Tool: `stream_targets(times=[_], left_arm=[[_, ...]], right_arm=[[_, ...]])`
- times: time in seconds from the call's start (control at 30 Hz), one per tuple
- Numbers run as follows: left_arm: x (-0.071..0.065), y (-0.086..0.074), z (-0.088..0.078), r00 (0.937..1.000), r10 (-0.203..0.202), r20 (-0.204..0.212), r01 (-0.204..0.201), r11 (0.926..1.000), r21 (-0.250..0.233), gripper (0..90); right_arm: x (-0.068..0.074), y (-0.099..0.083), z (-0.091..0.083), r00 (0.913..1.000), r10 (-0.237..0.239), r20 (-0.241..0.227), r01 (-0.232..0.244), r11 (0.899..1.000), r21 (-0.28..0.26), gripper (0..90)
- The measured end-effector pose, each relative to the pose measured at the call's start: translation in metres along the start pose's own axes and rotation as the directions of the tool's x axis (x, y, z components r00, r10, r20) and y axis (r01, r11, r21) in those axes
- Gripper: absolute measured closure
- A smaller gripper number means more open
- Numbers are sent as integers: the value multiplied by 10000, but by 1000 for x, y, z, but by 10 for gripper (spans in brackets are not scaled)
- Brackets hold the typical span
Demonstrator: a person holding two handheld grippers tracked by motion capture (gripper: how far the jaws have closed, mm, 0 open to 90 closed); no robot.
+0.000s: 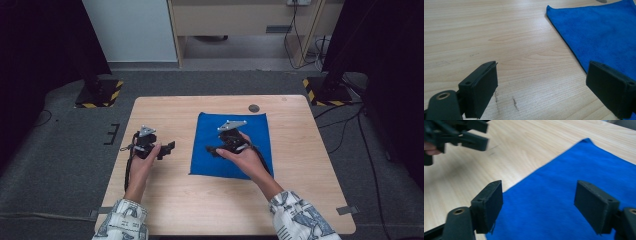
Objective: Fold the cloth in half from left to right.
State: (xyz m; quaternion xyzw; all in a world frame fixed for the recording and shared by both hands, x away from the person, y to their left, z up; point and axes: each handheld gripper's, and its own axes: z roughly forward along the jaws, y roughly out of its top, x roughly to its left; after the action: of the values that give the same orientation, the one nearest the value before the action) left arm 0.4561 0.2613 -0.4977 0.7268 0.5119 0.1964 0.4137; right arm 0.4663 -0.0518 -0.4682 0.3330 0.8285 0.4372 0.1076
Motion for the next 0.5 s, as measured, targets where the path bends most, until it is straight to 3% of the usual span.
stream_targets(times=[0.03,0.2,0.33,0.5], left_arm=[[0,0,-1,10000,28,1,-28,10000,-37,98],[1,0,-3,9999,149,-37,-149,9998,-97,96],[4,-2,-6,9994,68,-343,-76,9997,-229,94],[7,-4,-6,9986,95,-527,-106,9997,-219,95]], right_arm=[[9,0,2,9998,-157,-155,157,9999,4,275],[23,-4,7,9982,-417,-420,421,9991,86,348],[42,-8,12,9932,-1016,-560,1037,9940,360,447],[61,-16,17,9868,-1358,-880,1414,9881,610,569]])
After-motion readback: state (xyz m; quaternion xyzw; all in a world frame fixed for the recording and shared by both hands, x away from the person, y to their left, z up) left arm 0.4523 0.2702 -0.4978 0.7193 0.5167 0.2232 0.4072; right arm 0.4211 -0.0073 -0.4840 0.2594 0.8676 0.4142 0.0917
